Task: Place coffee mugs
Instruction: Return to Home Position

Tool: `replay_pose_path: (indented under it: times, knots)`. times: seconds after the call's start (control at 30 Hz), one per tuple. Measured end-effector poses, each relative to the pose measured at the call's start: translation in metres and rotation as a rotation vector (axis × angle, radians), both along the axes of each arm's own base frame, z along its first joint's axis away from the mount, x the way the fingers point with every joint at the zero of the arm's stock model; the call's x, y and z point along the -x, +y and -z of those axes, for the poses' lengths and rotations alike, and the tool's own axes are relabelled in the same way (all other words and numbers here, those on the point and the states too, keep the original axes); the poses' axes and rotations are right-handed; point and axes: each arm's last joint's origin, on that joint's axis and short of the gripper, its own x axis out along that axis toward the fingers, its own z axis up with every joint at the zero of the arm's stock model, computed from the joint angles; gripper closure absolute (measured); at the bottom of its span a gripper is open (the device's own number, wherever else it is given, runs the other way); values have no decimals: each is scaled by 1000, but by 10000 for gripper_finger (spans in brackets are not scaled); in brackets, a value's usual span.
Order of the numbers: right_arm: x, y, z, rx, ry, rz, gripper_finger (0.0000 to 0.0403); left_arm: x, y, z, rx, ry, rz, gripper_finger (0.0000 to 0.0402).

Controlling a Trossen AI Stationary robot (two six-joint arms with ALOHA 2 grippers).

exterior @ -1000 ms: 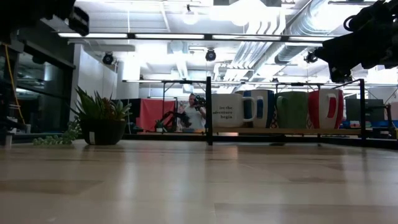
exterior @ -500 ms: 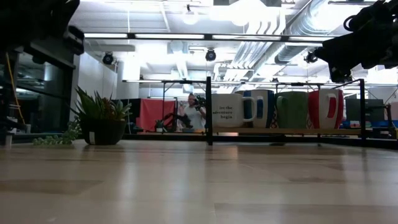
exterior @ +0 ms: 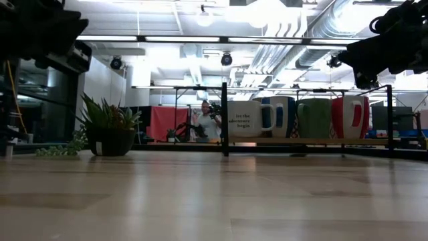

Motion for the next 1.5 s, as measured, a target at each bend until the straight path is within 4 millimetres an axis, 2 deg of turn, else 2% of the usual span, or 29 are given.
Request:
replay_pose_path:
  times: [0.2,1.5]
  knots:
    - [0,0,0,0,0,0,295,1,0,-6,0,-63,0,351]
    - [0,0,0,0,-1,0,295,1,0,-5,0,-54,-1,351]
